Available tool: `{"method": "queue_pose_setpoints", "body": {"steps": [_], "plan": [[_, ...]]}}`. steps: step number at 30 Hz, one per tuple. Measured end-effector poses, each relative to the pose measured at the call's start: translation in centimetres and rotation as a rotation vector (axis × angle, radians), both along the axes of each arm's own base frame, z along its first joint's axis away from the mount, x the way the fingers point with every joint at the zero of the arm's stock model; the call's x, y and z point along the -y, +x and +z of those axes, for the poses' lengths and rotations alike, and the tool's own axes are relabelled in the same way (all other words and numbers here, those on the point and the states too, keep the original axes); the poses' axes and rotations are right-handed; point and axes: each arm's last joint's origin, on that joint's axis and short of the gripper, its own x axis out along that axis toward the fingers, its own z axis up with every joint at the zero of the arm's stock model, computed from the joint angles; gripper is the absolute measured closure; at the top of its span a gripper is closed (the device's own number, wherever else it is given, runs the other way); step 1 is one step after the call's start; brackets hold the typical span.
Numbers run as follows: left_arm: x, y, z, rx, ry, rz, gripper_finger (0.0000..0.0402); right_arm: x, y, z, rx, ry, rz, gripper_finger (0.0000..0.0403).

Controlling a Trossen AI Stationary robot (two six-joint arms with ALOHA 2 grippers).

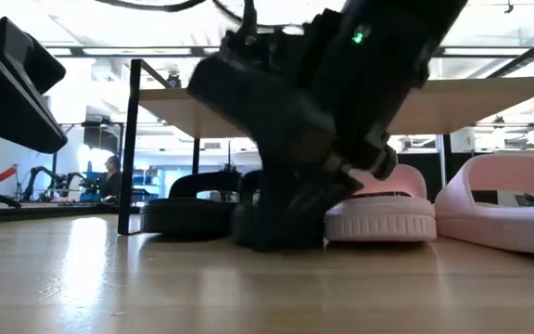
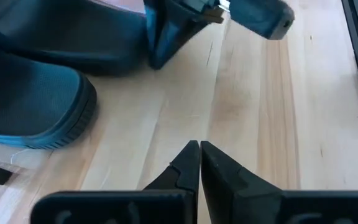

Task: Pick and place slides into the shelf
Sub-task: Adjust the pink and black slides under the shelf

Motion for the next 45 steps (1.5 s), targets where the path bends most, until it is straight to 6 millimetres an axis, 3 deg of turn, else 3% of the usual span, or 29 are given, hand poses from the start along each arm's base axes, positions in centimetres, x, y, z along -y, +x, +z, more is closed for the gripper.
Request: {"method": "queue_pose_setpoints", "body": {"steps": [5, 10, 13, 21, 24, 29, 32, 38, 45], "plan": [[0.0, 0.0, 0.0, 0.001, -0.001, 0.000, 0.0402, 0.4, 0.2, 1.1, 0.056, -0.150, -0.012, 0.0390], [0.0, 0.0, 0.0, 0.001, -0.001, 0.001, 0.0402, 0.3, 0.6, 2.5, 0.081, -0.155, -0.011, 0.0390], [0.0, 0.0, 0.0, 0.001, -0.001, 0.000, 0.0402, -0.5, 0.9, 3.9, 0.111, -0.094, 0.005, 0.0390], [0.0, 0.0, 0.0, 0.000, 0.001, 0.000, 0.0402, -4.2, 0.1, 10.1, 0.145, 0.230, 0.191, 0.0390], [0.0, 0.0, 0.0, 0.000, 0.001, 0.000, 0.0402, -4.4, -1.7, 11.1, 0.033, 0.248, 0.073, 0.0390], [0.0, 0.0, 0.0, 0.000, 0.003, 0.001, 0.0402, -3.6, -4.9, 10.9, -0.163, 0.129, -0.154, 0.0390], [0.0, 0.0, 0.0, 0.001, 0.005, 0.001, 0.0402, -4.0, -5.1, 10.1, -0.161, 0.150, -0.115, 0.0390], [0.0, 0.0, 0.0, 0.001, 0.006, 0.001, 0.0402, -5.0, -4.1, 6.1, -0.023, 0.263, -0.019, 0.0390], [0.0, 0.0, 0.0, 0.002, 0.005, 0.002, 0.0402, -2.7, -5.6, 2.1, -0.061, 0.120, -0.132, 0.0390]]}}
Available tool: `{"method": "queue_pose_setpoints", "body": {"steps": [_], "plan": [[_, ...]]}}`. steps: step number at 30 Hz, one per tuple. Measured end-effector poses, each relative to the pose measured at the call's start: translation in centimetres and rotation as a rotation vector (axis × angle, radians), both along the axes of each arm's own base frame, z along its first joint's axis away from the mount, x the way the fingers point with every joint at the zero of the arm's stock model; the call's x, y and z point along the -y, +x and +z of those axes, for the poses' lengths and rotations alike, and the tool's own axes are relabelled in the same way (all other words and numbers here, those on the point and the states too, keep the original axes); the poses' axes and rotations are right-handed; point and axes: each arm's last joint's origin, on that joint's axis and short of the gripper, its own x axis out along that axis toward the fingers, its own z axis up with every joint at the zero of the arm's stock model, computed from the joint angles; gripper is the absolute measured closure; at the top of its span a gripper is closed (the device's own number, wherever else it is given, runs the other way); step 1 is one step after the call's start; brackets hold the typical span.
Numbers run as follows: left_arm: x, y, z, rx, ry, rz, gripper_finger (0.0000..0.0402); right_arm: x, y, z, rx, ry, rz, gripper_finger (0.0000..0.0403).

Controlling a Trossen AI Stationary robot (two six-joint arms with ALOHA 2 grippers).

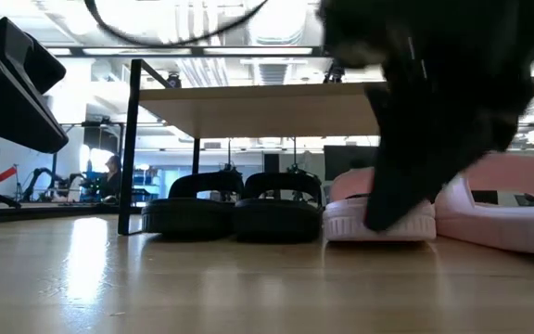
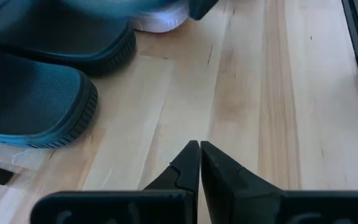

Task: Pick and place slides into the shelf
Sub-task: Adjust the pink and black slides under the shelf

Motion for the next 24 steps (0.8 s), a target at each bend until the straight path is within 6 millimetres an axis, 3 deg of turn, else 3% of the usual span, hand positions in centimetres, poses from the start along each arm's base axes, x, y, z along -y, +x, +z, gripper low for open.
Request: {"method": "queue_pose_setpoints", "body": {"steps": [6, 11, 15, 20, 24], "plan": [[0.0, 0.0, 0.0, 0.000, 0.000, 0.000, 0.0402, 1.3, -0.7, -1.6, -0.037, -0.062, -0.016, 0.0390], [0.0, 0.0, 0.0, 0.000, 0.000, 0.000, 0.0402, 1.7, -0.4, -1.2, 0.009, -0.166, -0.013, 0.0390], [0.0, 0.0, 0.0, 0.000, 0.000, 0.000, 0.0402, 1.8, -0.1, -0.7, 0.015, -0.148, -0.019, 0.0390], [0.0, 0.0, 0.0, 0.000, 0.000, 0.001, 0.0402, -0.1, 0.0, 1.2, 0.001, -0.012, 0.063, 0.0390], [0.0, 0.0, 0.0, 0.000, 0.000, 0.000, 0.0402, -2.7, -1.7, 3.6, 0.038, 0.067, 0.107, 0.0390]]}}
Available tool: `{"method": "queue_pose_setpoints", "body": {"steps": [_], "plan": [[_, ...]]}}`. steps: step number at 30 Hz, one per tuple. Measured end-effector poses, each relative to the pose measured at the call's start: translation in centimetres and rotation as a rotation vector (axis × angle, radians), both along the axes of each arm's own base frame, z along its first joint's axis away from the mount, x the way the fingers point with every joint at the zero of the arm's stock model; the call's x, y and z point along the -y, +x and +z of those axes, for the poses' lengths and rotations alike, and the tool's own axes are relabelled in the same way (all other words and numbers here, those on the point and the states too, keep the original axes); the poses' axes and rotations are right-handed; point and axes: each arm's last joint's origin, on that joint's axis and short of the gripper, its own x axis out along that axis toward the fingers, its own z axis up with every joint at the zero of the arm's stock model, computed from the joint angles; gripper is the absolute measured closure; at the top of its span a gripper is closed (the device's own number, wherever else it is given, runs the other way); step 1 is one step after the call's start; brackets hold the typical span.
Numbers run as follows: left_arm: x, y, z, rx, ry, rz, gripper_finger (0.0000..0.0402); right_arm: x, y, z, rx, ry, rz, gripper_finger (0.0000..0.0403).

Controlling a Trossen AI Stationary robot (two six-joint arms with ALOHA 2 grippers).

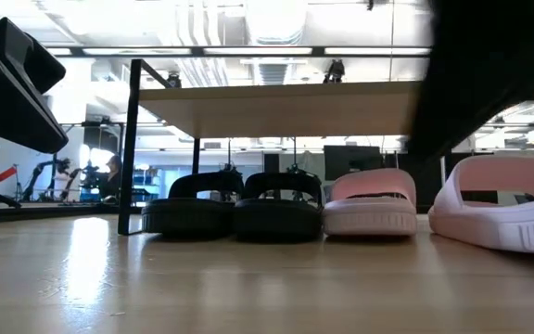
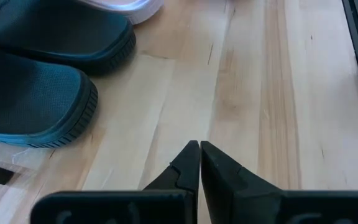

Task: Pick and place slides into the shelf
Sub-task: Adjust the pink and black slides under the shelf

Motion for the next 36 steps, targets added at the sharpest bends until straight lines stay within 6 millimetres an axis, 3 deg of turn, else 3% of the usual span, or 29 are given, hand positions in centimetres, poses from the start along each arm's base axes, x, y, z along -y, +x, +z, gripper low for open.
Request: {"method": "queue_pose_setpoints", "body": {"steps": [4, 8, 15, 24, 36], "plan": [[0.0, 0.0, 0.0, 0.000, 0.000, 0.000, 0.0402, -1.2, -3.0, 1.4, -0.006, 0.066, -0.162, 0.0390], [0.0, 0.0, 0.0, -0.002, 0.007, -0.005, 0.0402, -2.3, -5.0, 1.2, -0.005, 0.117, -0.273, 0.0390], [-0.1, -0.1, -0.1, -0.008, 0.014, -0.005, 0.0402, -3.6, -6.2, -1.1, -0.072, 0.179, -0.392, 0.0390], [-0.1, -0.1, -0.1, -0.008, 0.013, -0.005, 0.0402, -3.8, -6.1, -3.3, -0.106, 0.154, -0.436, 0.0390], [-0.1, -0.1, -0.1, -0.007, 0.011, -0.003, 0.0402, -1.2, -7.7, -3.4, -0.218, -0.124, -0.533, 0.0390]]}}
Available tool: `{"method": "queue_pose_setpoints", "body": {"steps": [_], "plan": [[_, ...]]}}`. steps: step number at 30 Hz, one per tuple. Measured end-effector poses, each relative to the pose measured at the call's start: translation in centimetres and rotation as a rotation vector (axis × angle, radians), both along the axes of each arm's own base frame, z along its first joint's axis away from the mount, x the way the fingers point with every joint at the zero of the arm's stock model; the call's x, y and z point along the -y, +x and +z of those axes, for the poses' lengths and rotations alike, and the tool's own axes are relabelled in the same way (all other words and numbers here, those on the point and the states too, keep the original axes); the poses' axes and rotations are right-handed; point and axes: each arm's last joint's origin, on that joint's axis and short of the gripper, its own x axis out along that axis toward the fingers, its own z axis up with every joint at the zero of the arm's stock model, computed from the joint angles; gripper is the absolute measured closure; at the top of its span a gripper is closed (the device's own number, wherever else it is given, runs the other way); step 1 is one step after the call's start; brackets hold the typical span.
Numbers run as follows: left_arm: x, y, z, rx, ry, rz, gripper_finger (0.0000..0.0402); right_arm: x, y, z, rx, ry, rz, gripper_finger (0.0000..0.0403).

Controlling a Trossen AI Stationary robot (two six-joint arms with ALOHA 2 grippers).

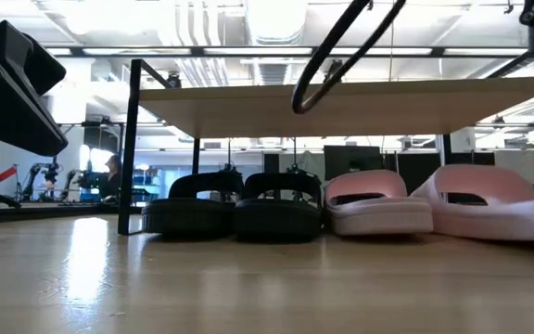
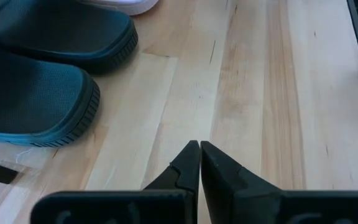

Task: Pick and place slides into the shelf
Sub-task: Adjust the pink and black slides under the shelf

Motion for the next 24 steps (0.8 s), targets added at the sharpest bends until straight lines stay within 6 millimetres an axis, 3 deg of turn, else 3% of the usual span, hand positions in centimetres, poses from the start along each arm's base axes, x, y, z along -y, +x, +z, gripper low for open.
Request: {"method": "queue_pose_setpoints", "body": {"steps": [12, 18, 24], "plan": [[0.0, 0.0, 0.0, 0.001, -0.001, 0.001, 0.0402, 2.9, 2.9, -0.2, 0.028, -0.073, 0.038, 0.0390], [0.0, 0.0, 0.0, 0.001, -0.003, 0.002, 0.0402, 4.7, 3.5, -0.8, -0.007, -0.134, 0.038, 0.0390], [0.0, 0.0, 0.0, 0.000, -0.003, 0.003, 0.0402, 5.3, 3.8, -0.8, -0.021, -0.150, 0.056, 0.0390]]}}
